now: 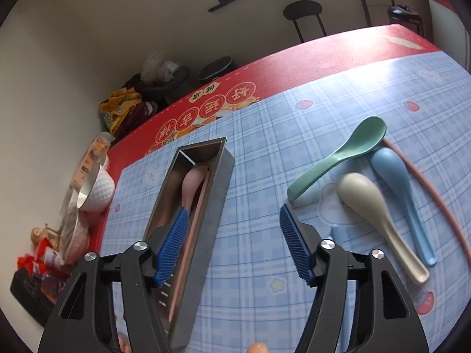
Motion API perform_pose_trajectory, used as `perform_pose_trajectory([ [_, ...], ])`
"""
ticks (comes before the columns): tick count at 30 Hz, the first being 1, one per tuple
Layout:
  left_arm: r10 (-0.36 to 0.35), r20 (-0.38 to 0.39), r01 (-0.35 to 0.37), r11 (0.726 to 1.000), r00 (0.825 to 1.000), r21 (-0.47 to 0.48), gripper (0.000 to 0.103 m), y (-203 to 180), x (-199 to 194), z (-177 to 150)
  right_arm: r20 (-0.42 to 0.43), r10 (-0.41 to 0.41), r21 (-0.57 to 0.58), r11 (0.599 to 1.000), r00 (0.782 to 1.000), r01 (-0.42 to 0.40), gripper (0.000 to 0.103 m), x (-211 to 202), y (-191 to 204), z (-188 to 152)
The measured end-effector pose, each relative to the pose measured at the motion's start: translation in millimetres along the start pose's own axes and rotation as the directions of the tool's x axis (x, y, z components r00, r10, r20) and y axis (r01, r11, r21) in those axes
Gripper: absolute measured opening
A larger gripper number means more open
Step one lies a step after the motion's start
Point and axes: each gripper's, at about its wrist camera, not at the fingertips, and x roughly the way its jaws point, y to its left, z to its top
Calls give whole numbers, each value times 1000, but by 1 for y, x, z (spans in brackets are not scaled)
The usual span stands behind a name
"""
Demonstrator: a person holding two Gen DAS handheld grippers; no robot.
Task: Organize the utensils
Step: 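Carry the second green chopstick into the steel tray with the right tool and release, then move the left tool over the blue chopsticks and grasp one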
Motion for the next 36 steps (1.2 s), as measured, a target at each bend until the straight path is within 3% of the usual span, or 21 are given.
perform_pose_trajectory([
  [2,-17,26,17,1000,1000,9,97,-2,-2,0,25,-7,-59,998,1000,9,87,-14,-8,-2],
  [3,-29,40,29,999,999,19,97,-4,-3,0,44,-9,-85,996,999,13,89,-23,-13,-4],
  [6,-58,41,56,997,997,46,97,-12,-4,1,100,-13,-143,989,995,27,89,-46,-31,-9],
  [11,-51,75,43,994,996,99,97,-33,-24,6,194,8,-193,981,981,30,89,-79,-66,-16],
  [21,-194,-39,198,963,980,180,97,-119,-40,-6,161,-20,-246,967,987,60,89,-82,-107,-34],
  [27,-209,-149,238,947,967,215,97,-171,-22,-24,174,-49,-238,967,983,90,89,-82,-120,-38],
  [32,-148,-190,197,941,971,276,97,-204,-9,-41,205,-43,-220,972,978,88,89,-84,-130,-40],
  [36,-122,-224,194,920,967,339,97,-224,2,-51,195,-19,-194,979,981,58,89,-82,-137,-41],
])
